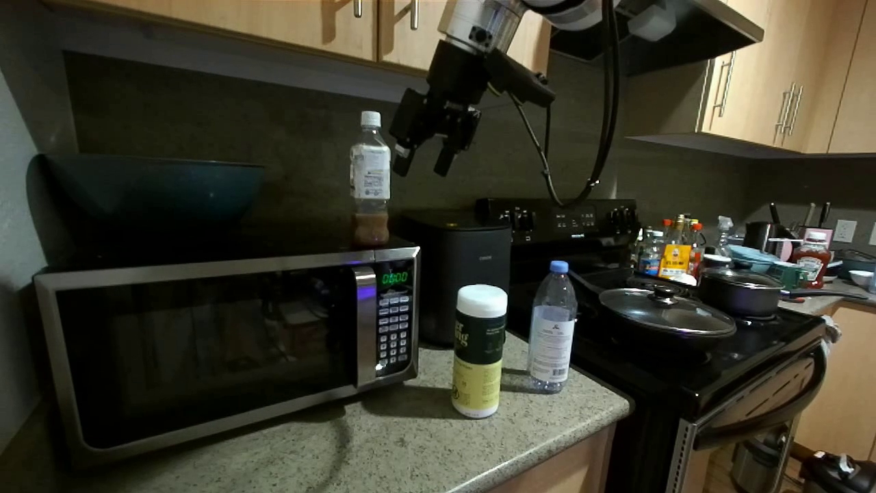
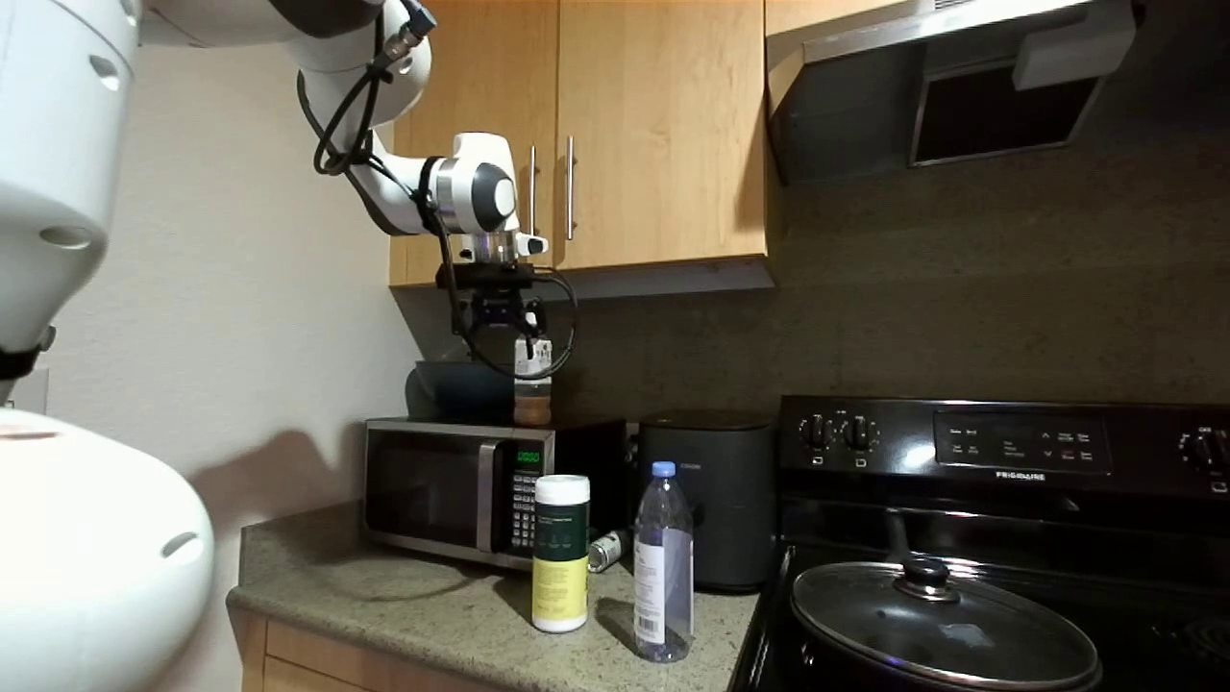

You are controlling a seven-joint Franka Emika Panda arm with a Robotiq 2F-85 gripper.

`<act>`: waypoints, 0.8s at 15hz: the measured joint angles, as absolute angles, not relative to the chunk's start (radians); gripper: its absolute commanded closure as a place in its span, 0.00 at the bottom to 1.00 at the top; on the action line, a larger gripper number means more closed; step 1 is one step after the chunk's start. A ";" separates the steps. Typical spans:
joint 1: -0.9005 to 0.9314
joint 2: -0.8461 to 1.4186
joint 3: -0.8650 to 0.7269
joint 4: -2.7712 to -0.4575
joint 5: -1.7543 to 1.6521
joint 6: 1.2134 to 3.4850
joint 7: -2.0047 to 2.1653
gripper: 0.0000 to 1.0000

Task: Remove the bottle from the top of the microwave and place it on top of the container on the left

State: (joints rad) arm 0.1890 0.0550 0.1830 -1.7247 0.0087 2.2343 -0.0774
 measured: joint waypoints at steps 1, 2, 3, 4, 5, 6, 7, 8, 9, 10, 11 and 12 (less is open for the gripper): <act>0.189 0.060 0.183 -1.721 0.019 2.257 -0.067 0.00; 0.189 0.072 0.184 -1.710 0.025 2.285 -0.050 0.00; 0.190 0.090 0.185 -1.695 0.026 2.315 -0.031 0.00; 0.192 0.113 0.187 -1.675 0.026 2.346 -0.012 0.00; 0.195 0.140 0.187 -1.651 0.026 2.373 0.003 0.00; 0.199 0.168 0.187 -1.625 0.026 2.396 0.015 0.00; 0.203 0.196 0.187 -1.598 0.026 2.415 0.024 0.00; 0.207 0.224 0.187 -1.570 0.024 2.431 0.028 0.00; 0.212 0.250 0.186 -1.543 0.022 2.443 0.031 0.00; 0.216 0.272 0.184 -1.517 0.015 2.448 0.035 0.00; 0.220 0.287 0.183 -1.498 0.011 2.449 0.041 0.00; 0.222 0.297 0.181 -1.486 0.010 2.449 0.043 0.00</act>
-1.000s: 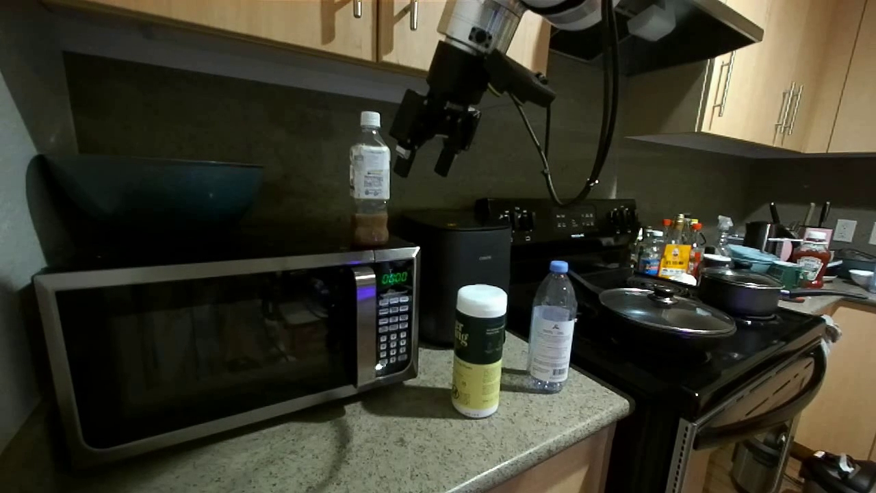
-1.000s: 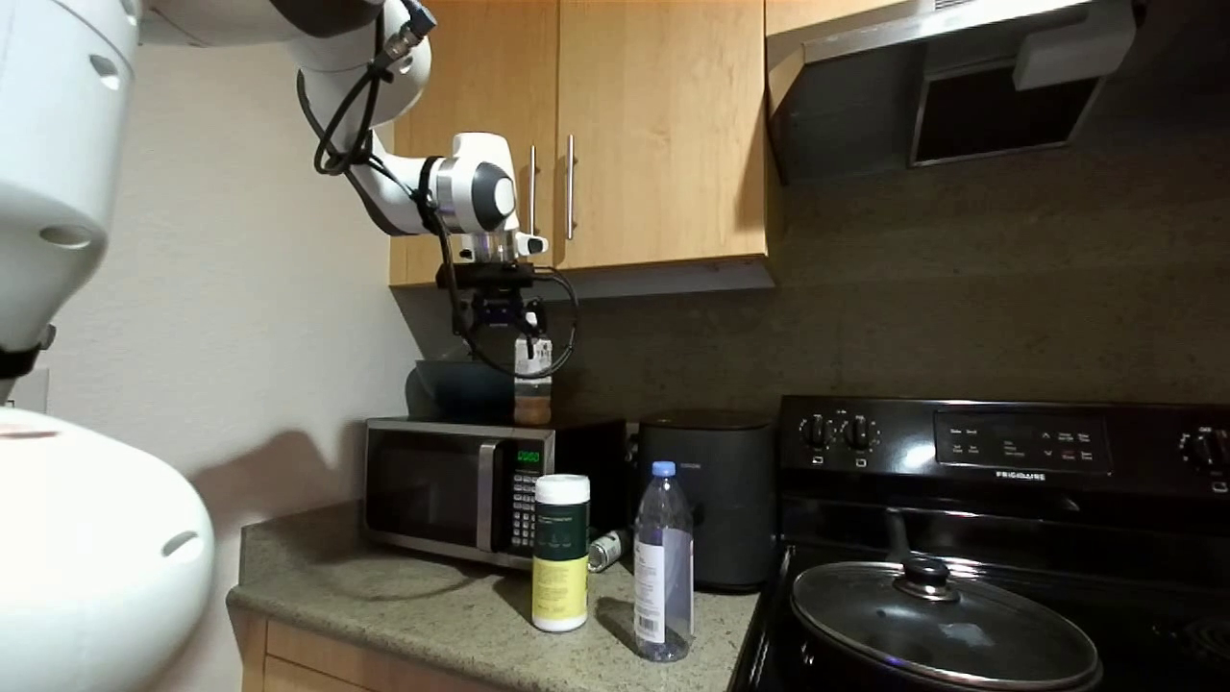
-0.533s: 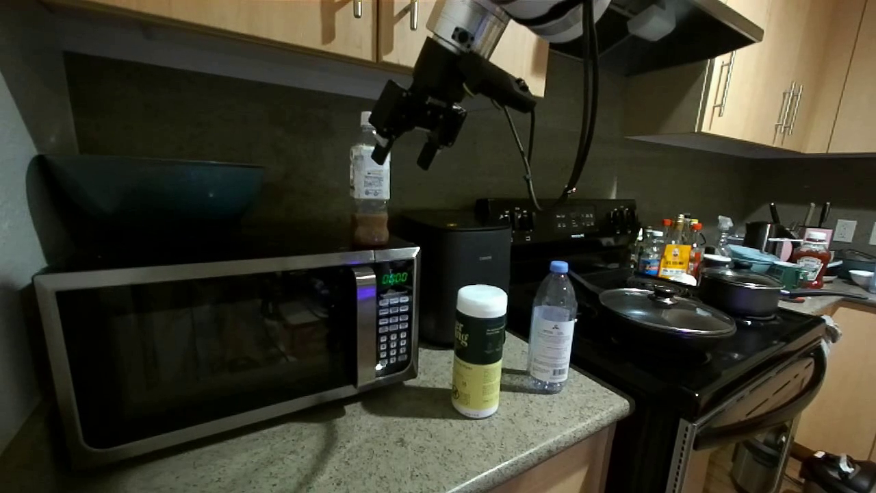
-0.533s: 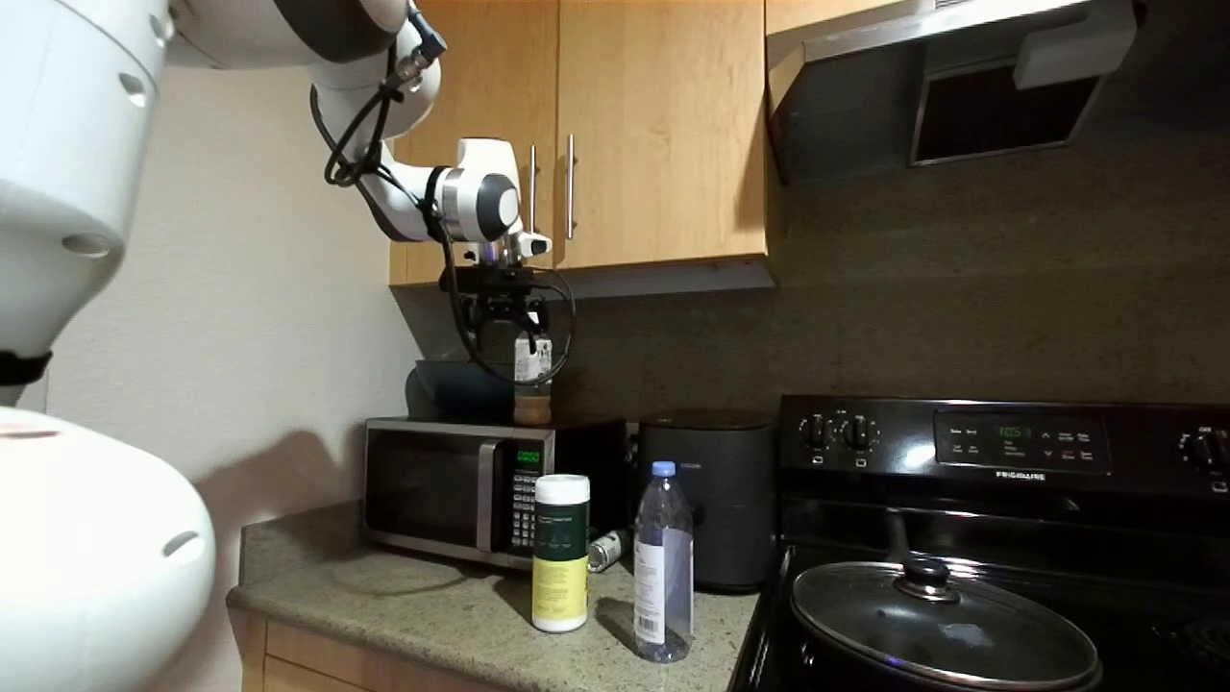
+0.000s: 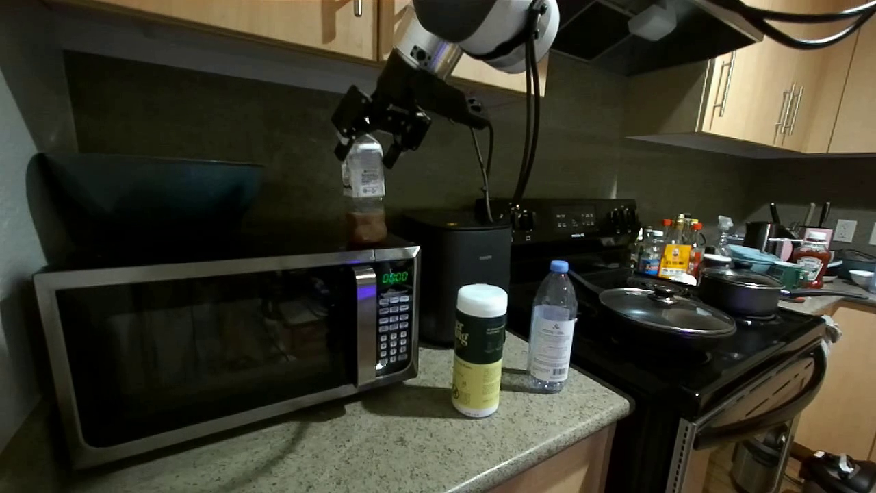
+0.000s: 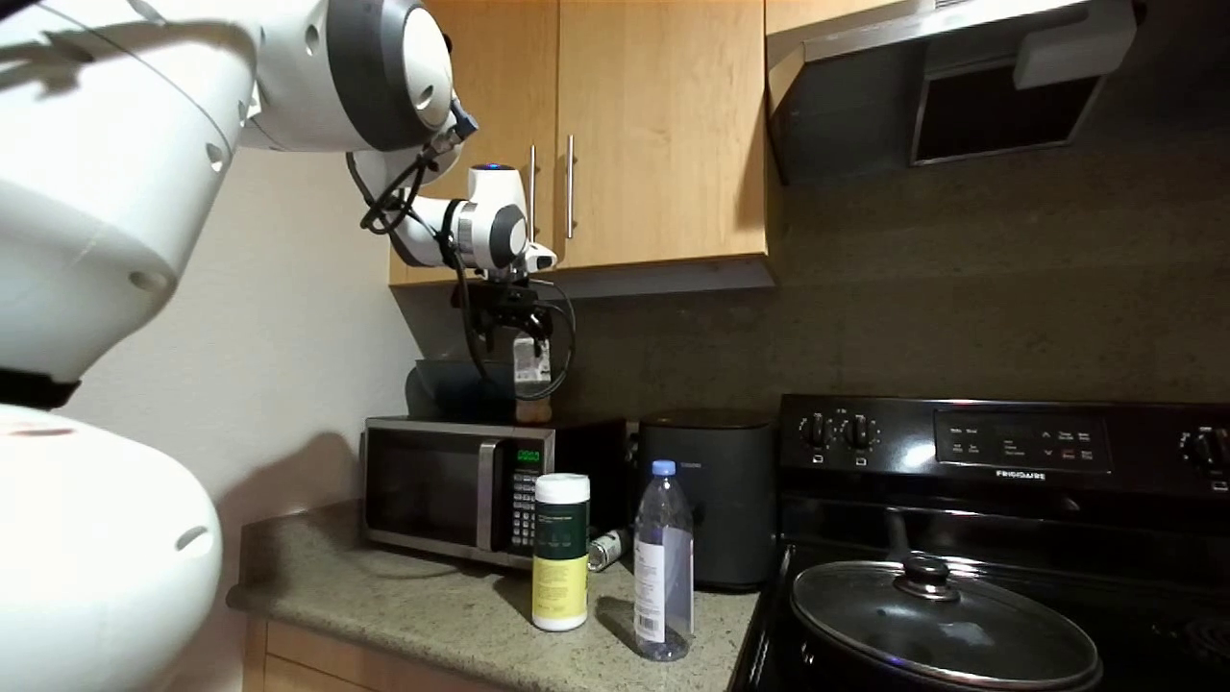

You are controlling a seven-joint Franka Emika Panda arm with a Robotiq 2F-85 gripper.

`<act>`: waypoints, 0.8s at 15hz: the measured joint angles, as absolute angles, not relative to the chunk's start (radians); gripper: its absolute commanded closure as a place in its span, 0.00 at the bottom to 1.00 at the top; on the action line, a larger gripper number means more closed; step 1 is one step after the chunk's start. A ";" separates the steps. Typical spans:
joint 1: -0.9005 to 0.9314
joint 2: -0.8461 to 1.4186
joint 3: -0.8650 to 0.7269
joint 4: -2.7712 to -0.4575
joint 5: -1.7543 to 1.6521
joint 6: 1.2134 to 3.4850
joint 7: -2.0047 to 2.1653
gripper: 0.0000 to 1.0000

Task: Remove the bottle from the top of the microwave and place it on top of the container on the left

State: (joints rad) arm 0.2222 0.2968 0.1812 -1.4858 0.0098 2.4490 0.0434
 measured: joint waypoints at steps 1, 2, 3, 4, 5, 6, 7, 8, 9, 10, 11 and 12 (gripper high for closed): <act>0.224 0.301 0.180 -1.479 0.010 2.449 0.044 0.00; 0.224 0.302 0.180 -1.479 0.010 2.449 0.044 0.00; 0.225 0.302 0.179 -1.479 0.010 2.447 0.045 0.00; 0.226 0.302 0.176 -1.479 0.008 2.446 0.047 0.00; 0.228 0.302 0.172 -1.479 0.003 2.446 0.051 0.00; 0.229 0.302 0.169 -1.479 -0.004 2.445 0.058 0.00; 0.233 0.302 0.165 -1.479 -0.018 2.445 0.071 0.00; 0.238 0.302 0.156 -1.479 -0.039 2.444 0.093 0.00; 0.245 0.302 0.148 -1.479 -0.064 2.443 0.120 0.00; 0.253 0.302 0.137 -1.479 -0.091 2.443 0.150 0.00; 0.261 0.302 0.128 -1.479 -0.113 2.441 0.177 0.00; 0.267 0.302 0.121 -1.479 -0.131 2.440 0.199 0.00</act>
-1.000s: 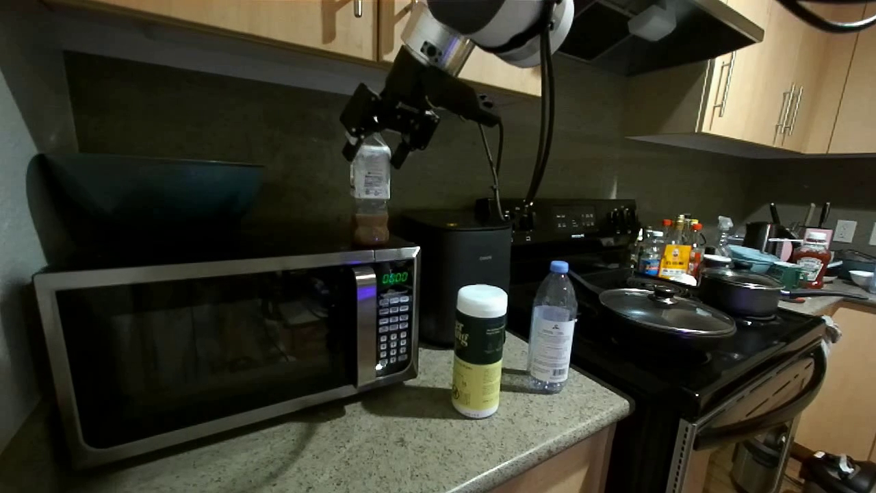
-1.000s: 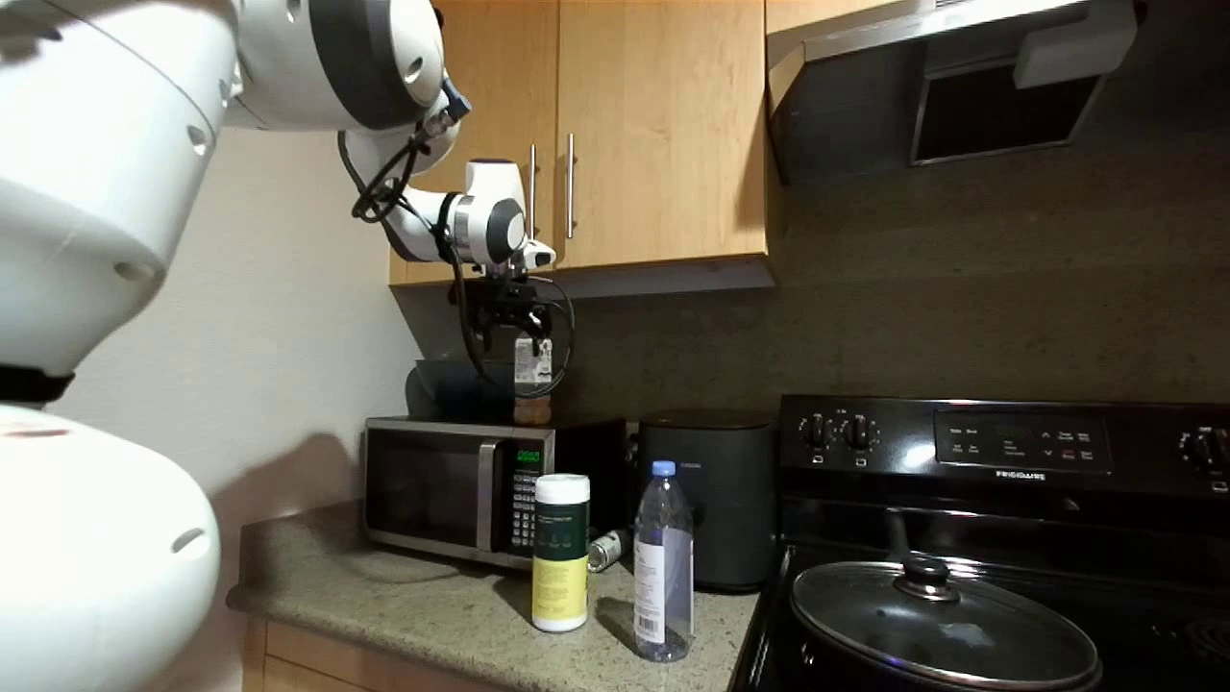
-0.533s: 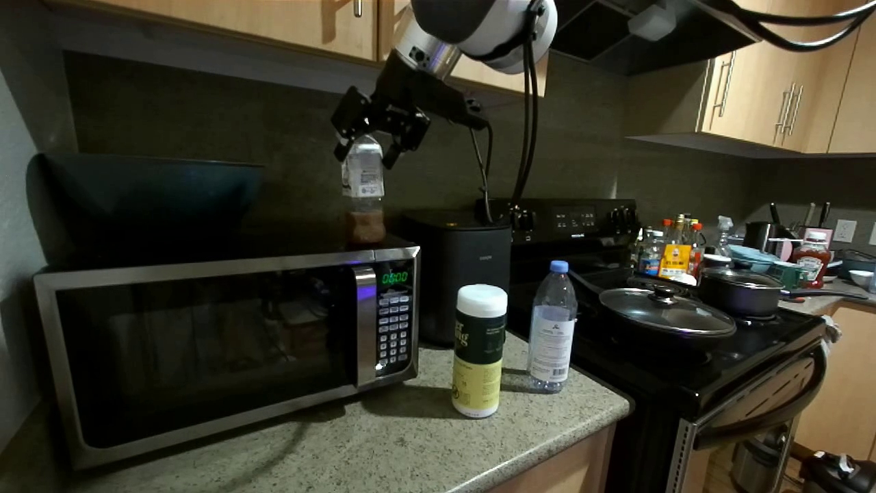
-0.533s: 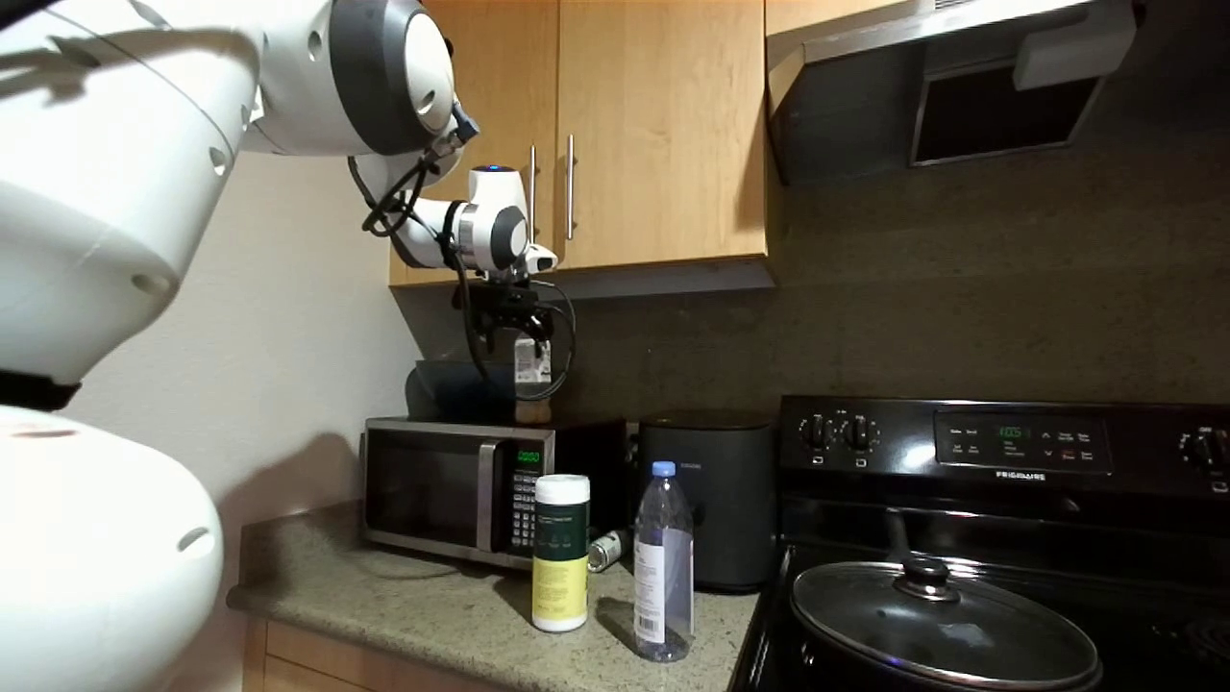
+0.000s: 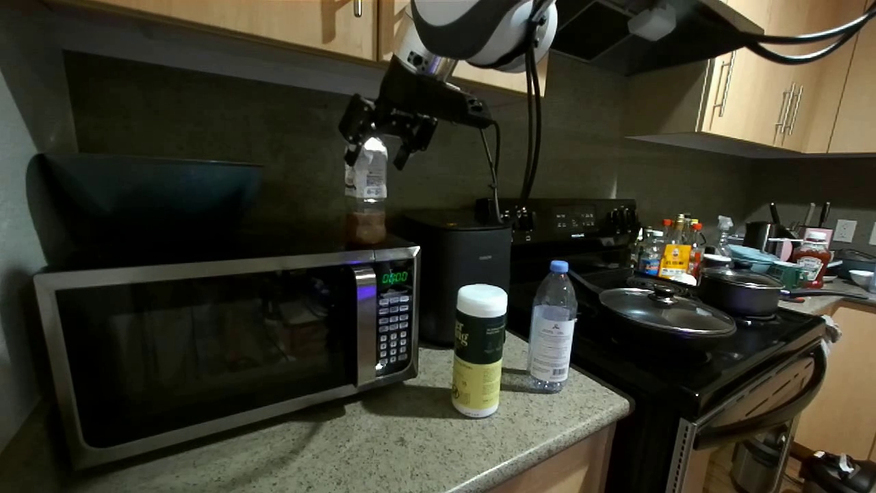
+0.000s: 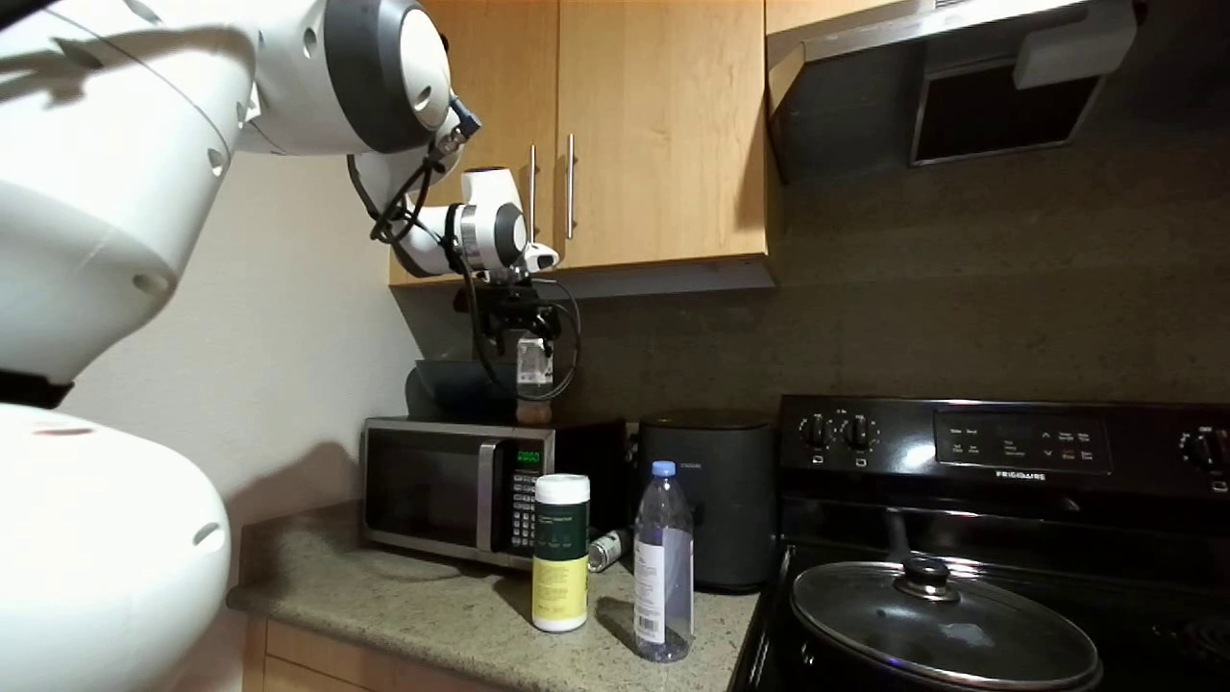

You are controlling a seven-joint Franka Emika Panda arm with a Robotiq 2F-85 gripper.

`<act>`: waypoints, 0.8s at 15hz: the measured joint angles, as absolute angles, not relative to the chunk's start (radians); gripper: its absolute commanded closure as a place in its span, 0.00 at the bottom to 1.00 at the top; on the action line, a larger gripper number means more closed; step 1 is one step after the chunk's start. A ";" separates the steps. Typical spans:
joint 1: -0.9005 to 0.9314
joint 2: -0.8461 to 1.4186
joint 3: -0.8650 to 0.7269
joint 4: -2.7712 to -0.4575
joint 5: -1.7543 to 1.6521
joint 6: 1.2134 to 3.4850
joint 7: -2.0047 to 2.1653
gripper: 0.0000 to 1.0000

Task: Remove the bottle from the top of the microwave and place it on top of the container on the left

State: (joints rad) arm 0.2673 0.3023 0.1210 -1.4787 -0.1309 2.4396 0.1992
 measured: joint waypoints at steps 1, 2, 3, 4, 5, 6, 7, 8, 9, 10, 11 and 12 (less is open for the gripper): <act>0.272 0.302 0.117 -1.479 -0.142 2.438 0.215 0.00; 0.276 0.302 0.112 -1.479 -0.149 2.436 0.226 0.00; 0.279 0.302 0.110 -1.479 -0.151 2.436 0.232 0.00; 0.280 0.303 0.110 -1.479 -0.152 2.436 0.234 0.00; 0.280 0.303 0.109 -1.479 -0.152 2.437 0.234 0.00; 0.280 0.305 0.108 -1.479 -0.152 2.438 0.234 0.00; 0.280 0.306 0.106 -1.479 -0.152 2.442 0.234 0.00; 0.280 0.309 0.104 -1.478 -0.154 2.446 0.234 0.00; 0.280 0.312 0.101 -1.478 -0.155 2.452 0.234 0.00; 0.280 0.315 0.098 -1.477 -0.157 2.461 0.234 0.00; 0.279 0.319 0.096 -1.477 -0.158 2.473 0.234 0.00; 0.279 0.324 0.093 -1.476 -0.158 2.487 0.234 0.00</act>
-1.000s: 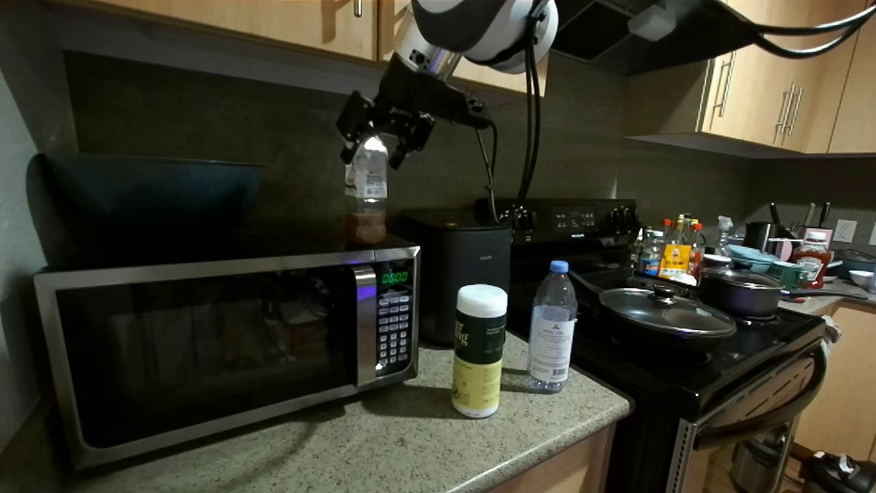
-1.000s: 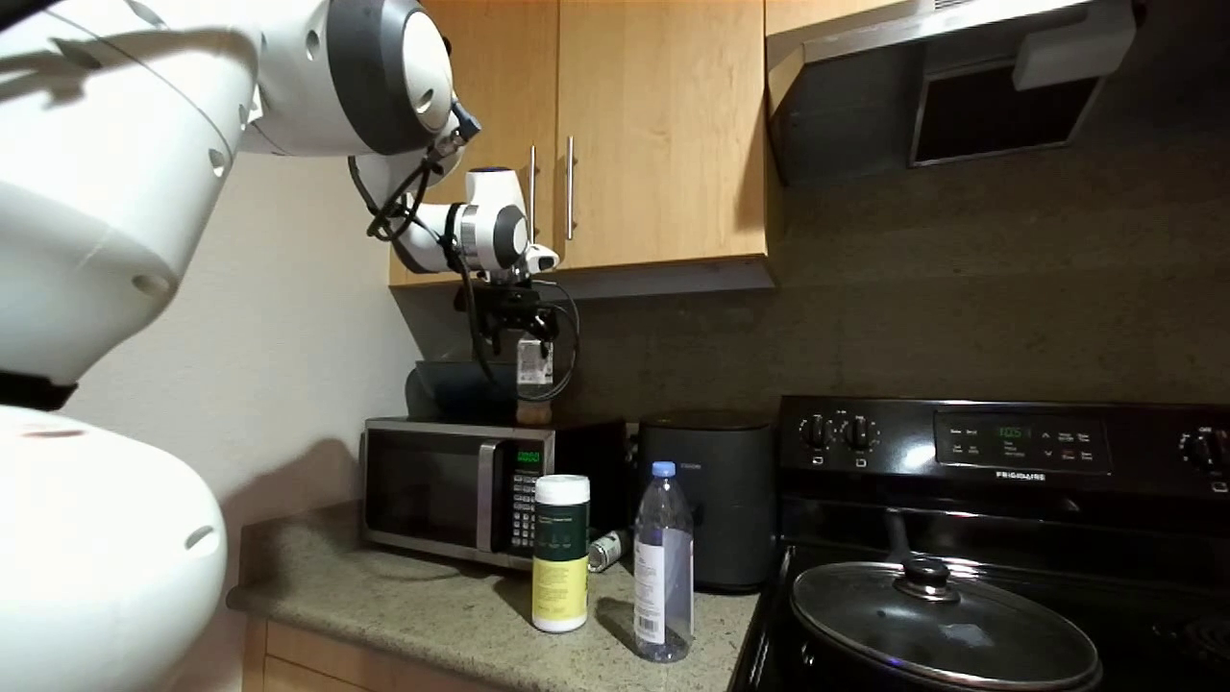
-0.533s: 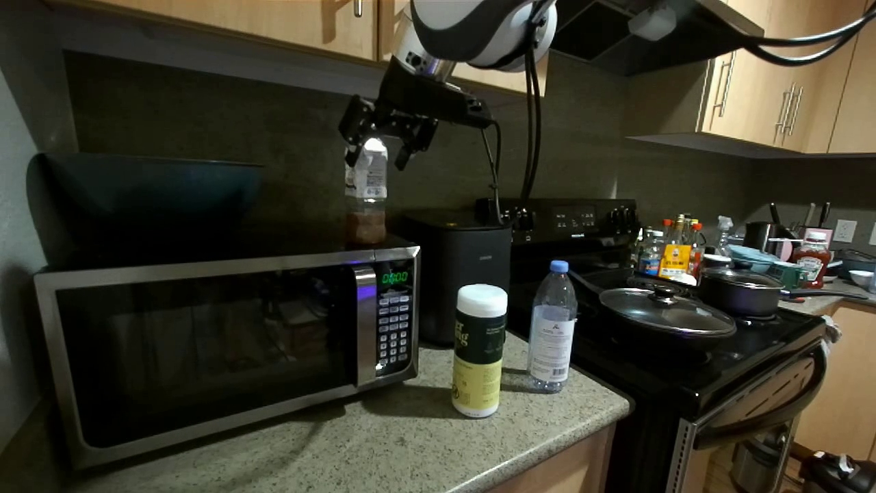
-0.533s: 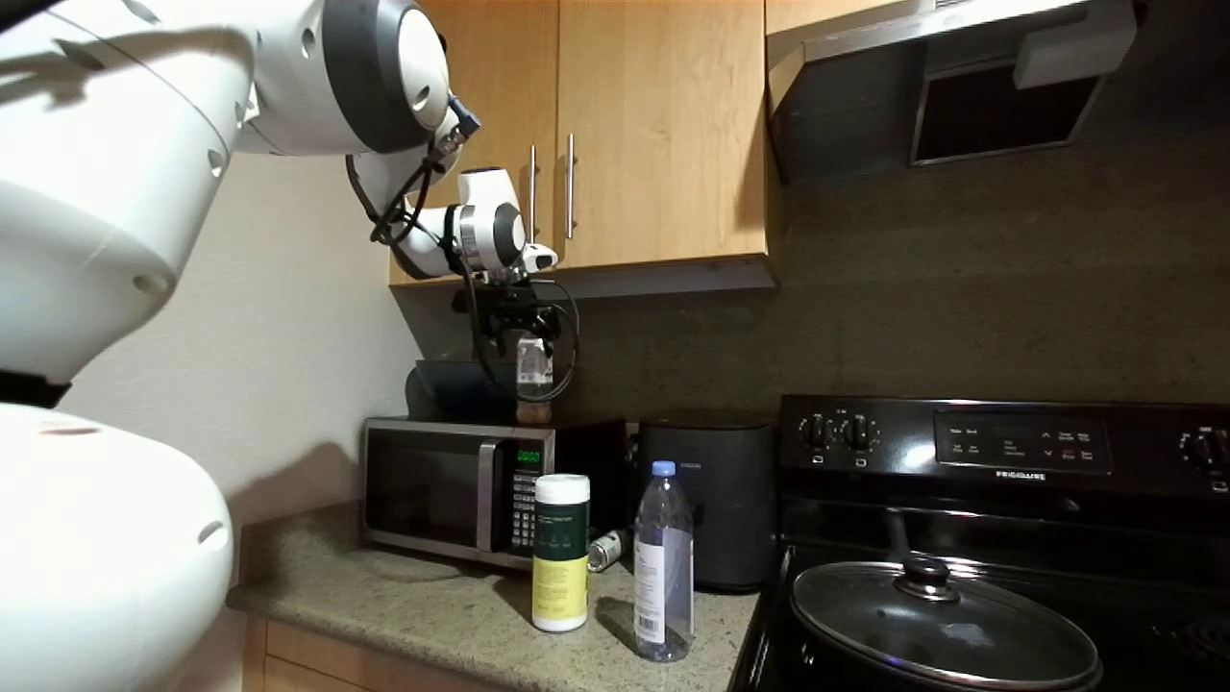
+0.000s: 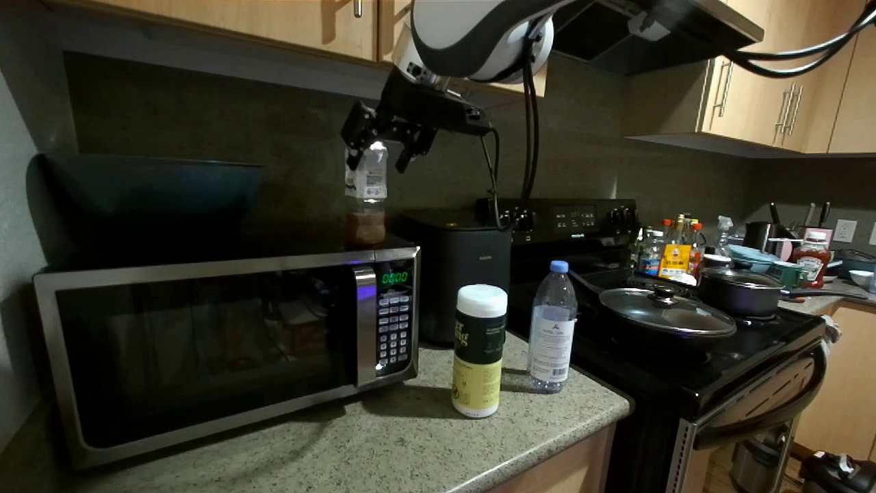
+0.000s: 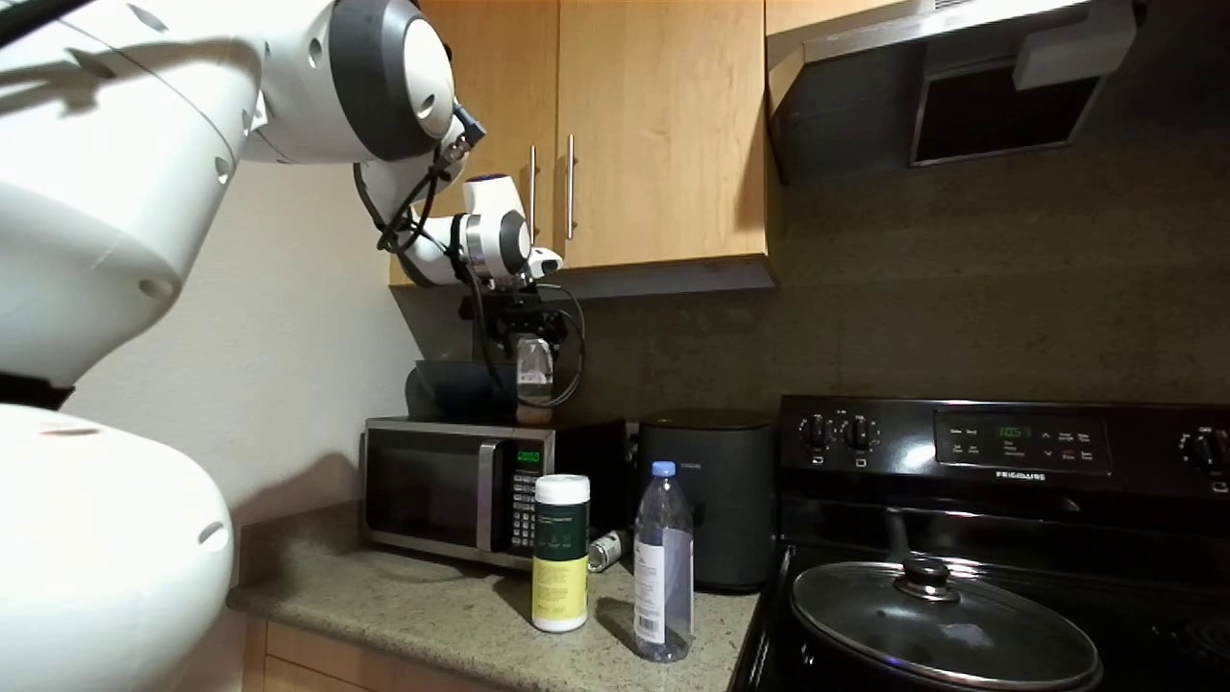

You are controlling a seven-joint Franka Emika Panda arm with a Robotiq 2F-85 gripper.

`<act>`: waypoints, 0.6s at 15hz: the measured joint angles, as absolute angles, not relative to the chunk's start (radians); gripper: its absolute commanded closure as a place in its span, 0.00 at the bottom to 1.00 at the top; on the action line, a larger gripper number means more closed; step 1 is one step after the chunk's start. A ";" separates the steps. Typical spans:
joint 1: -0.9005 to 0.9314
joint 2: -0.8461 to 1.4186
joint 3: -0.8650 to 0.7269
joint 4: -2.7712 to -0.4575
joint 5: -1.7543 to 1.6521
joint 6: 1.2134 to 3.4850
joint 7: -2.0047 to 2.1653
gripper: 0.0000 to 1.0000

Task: Remove the bottle from the top of the microwave and place it on top of the container on the left

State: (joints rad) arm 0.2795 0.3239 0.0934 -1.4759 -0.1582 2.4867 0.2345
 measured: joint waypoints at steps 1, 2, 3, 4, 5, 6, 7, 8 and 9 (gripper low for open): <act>0.279 0.330 0.092 -1.473 -0.158 2.498 0.234 0.00; 0.279 0.337 0.090 -1.468 -0.158 2.507 0.234 0.24; 0.279 0.344 0.090 -1.463 -0.158 2.515 0.234 0.26; 0.279 0.351 0.090 -1.457 -0.158 2.519 0.234 0.33; 0.279 0.358 0.090 -1.451 -0.158 2.521 0.234 0.40; 0.279 0.364 0.090 -1.443 -0.158 2.521 0.234 0.47; 0.279 0.370 0.090 -1.437 -0.158 2.521 0.234 0.54; 0.279 0.374 0.090 -1.432 -0.158 2.521 0.234 0.61; 0.280 0.375 0.089 -1.430 -0.158 2.521 0.234 0.65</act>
